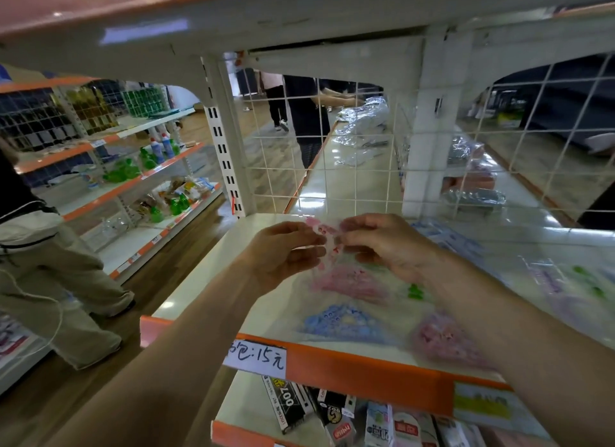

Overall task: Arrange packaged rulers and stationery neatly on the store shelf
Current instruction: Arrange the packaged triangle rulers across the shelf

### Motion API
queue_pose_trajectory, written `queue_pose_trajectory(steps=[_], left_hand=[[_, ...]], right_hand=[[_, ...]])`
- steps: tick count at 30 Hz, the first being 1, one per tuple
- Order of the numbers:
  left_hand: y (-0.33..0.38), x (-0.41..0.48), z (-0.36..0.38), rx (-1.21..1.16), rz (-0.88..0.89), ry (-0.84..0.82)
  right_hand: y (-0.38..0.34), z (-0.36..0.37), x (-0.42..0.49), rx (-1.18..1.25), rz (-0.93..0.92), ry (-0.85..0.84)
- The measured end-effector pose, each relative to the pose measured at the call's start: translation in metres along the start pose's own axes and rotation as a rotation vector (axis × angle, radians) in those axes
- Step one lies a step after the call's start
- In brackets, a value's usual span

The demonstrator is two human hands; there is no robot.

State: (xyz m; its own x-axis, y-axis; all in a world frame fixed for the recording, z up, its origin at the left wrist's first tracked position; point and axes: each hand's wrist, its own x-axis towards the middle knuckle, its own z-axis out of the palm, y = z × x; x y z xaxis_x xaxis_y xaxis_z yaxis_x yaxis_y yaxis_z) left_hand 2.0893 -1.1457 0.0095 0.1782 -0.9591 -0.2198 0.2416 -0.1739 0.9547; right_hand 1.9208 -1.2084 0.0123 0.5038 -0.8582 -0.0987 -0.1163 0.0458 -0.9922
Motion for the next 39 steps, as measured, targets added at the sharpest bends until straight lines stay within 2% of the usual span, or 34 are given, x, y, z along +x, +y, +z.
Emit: queue_pose_trajectory(steps=[6,10,17,20,23,27,29,35,39], left_hand=[[-0.004,0.006,0.001,-0.036,0.017,0.009],[-0.004,0.004,0.012,0.034,0.000,-0.123],[-0.001,-0.002,0.021,-0.006,-0.013,-0.241],[-0.003,-0.003,0.018,0.144,0.042,-0.170],[0.000,-0.005,0.008,0.104,0.057,-0.055],[0.006,-0.010,-0.011,0.012,0.053,0.075],[0.007,-0.012,-0.014,0.017,0.040,0.092],[0.004,-0.012,-0.015,0.024,0.029,0.141],[0.003,-0.012,-0.013,0.001,0.025,0.183]], right_hand=[[0.001,-0.027,-0.013,0.037,-0.022,0.092],[0.001,-0.033,-0.018,0.005,-0.047,0.095],[0.003,-0.034,-0.019,-0.028,-0.142,0.167],[0.002,-0.033,-0.021,0.007,-0.097,0.102],[0.002,-0.036,-0.024,0.008,-0.019,0.036],[0.002,-0.042,-0.032,-0.370,0.014,-0.080],[0.003,-0.037,-0.034,-0.465,-0.006,-0.134],[-0.002,-0.027,-0.023,-0.548,-0.069,-0.016],[-0.004,-0.017,-0.013,-0.690,-0.055,-0.066]])
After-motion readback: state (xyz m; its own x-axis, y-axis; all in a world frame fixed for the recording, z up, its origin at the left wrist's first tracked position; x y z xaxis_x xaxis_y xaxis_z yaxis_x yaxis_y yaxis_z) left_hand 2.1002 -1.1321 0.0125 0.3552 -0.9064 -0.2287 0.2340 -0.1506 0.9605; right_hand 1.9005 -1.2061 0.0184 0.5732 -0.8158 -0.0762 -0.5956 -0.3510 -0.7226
